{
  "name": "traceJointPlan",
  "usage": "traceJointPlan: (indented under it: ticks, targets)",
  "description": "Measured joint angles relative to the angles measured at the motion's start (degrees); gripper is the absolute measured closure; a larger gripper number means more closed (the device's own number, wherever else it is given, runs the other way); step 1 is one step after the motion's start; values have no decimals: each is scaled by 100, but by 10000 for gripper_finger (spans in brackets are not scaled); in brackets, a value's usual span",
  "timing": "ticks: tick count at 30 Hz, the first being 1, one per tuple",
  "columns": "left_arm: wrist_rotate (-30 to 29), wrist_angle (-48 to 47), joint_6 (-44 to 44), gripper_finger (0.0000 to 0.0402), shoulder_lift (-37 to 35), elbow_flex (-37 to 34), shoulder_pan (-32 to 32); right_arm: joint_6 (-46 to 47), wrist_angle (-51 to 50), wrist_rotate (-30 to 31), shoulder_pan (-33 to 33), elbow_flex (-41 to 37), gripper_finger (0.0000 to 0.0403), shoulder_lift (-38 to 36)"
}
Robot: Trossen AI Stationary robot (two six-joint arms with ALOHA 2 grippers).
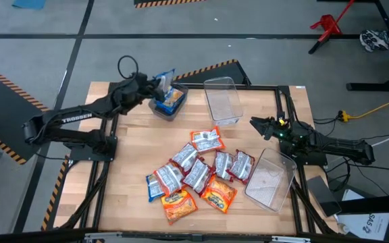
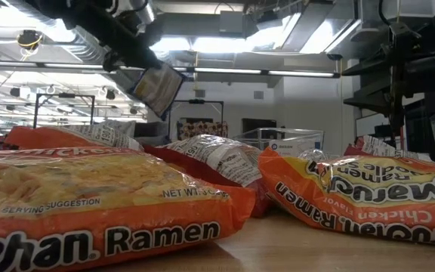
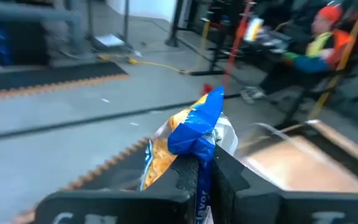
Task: Sort Maruchan noodles
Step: Put the blue noodle pack into the black bin
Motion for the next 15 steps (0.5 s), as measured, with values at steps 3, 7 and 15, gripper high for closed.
traceJointPlan:
  ticks: [3,7,15]
  targets:
    - [-28,-9,592,394,238,267,189,0,0,0,1,0,125,0]
    - [-250,-385,1339,394,703,726,331,3,0,-1,1,0,125,0]
    - [-481,-472,2673,394,1807,1297,348,44,0,-2,0,0,125,0]
